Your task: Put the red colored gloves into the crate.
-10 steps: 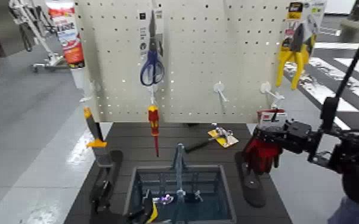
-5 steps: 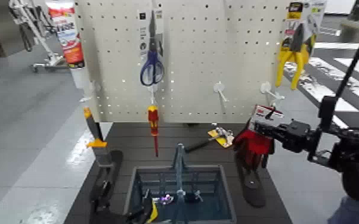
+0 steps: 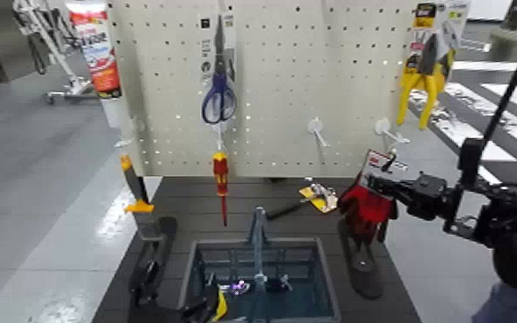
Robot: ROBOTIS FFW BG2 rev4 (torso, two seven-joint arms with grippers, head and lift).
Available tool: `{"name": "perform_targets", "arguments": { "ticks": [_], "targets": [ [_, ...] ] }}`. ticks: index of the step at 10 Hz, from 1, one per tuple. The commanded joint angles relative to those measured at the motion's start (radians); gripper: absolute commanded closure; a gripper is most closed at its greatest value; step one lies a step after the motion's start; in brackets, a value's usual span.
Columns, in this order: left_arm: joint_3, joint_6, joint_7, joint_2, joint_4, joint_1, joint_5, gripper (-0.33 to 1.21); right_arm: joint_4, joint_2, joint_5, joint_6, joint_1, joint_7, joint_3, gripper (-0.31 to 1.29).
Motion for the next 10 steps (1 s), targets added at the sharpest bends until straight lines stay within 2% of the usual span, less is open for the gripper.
{"name": "perform_targets", "arguments": {
  "ticks": [1, 2, 6, 10],
  "targets": [
    [0.000, 0.000, 0.000, -0.115, 0.000, 0.002, 0.000, 0.17, -0.013, -0.005, 0.003, 0.000, 0.000, 0.009, -0.005, 1.17],
    [0.000, 0.000, 0.000, -0.115, 0.000, 0.002, 0.002, 0.17, -0.029, -0.014, 0.006, 0.005, 0.003, 0.026, -0.011, 1.17],
    [-0.002, 0.000, 0.000, -0.114, 0.000, 0.003, 0.002, 0.17, -0.188, -0.040, 0.006, 0.075, 0.043, 0.027, -0.062, 1.17],
    [0.000, 0.000, 0.000, -0.109, -0.002, 0.003, 0.006, 0.17, -0.251, -0.038, 0.002, 0.104, 0.074, 0.027, -0.060, 1.17]
  ]
}}
